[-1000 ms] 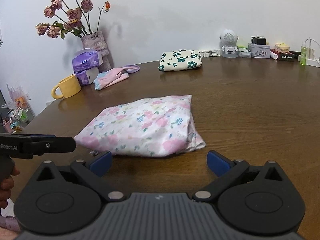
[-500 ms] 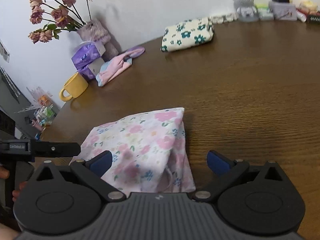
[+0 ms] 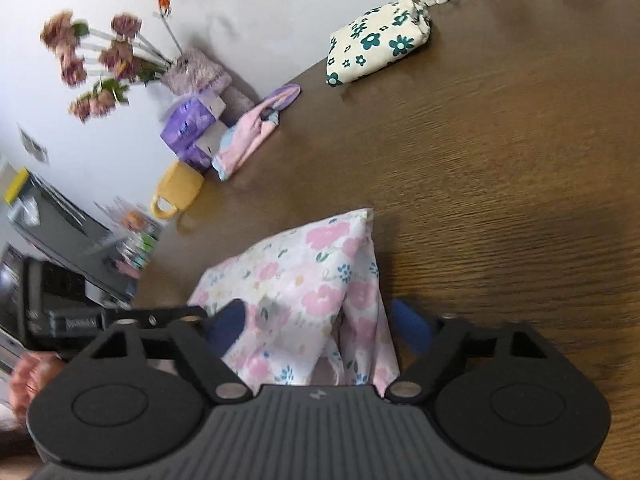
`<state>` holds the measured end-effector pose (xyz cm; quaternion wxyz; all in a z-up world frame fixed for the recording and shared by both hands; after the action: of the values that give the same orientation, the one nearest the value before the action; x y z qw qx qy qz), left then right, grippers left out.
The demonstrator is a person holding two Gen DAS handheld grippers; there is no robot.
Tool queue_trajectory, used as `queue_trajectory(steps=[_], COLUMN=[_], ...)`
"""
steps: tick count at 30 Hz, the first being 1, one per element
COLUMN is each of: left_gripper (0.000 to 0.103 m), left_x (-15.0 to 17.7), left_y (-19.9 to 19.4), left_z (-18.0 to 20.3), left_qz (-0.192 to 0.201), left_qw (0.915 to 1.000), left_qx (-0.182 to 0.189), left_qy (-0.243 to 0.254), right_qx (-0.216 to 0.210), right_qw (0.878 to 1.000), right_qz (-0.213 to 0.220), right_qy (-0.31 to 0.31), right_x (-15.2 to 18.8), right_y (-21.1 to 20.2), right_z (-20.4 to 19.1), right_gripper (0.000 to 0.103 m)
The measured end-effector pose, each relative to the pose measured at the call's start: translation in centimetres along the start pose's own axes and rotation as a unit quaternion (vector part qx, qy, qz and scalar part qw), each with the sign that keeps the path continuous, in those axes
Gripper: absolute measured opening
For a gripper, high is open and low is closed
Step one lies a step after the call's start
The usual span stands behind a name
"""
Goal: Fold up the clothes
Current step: 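Grasp the folded pink dress with both grippers and lift it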
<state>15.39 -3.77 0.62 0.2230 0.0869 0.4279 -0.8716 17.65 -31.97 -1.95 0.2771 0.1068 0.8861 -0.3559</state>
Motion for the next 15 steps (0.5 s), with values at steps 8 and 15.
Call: queue_trajectory(steps=[8,15], left_gripper=[0.032,0.015], left_x=[0.4,0.4], left_y=[0.9,1.7], left_z=[-1.5,-2.2], left_qz=[-0.018,-0.009], left_qw=[0.9973,0.9940], left_qx=[0.056,0.102], left_qy=[-0.045,-0.039], right_qx=[-0.064,-0.059], right_qw=[0.995,0.995], right_qz=[0.007,0.023], right_qy=[0.080,0.076], right_x=[1.2,1.6], right_y=[1.0,1.1], right_z=[2.0,1.5], right_gripper=[0.029,0.015])
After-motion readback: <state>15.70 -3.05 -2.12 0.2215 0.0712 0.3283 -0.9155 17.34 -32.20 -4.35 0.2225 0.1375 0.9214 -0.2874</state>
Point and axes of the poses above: each gripper's, at about its wrist camera, not at the fingertips, and y roughly the way its jaws point, z to its right, x to its underside, the point moved 4 cm from there along y, roughly the way its jaws point, and after that the axes turned 8 degrees about -y, right-handed, at the moved point
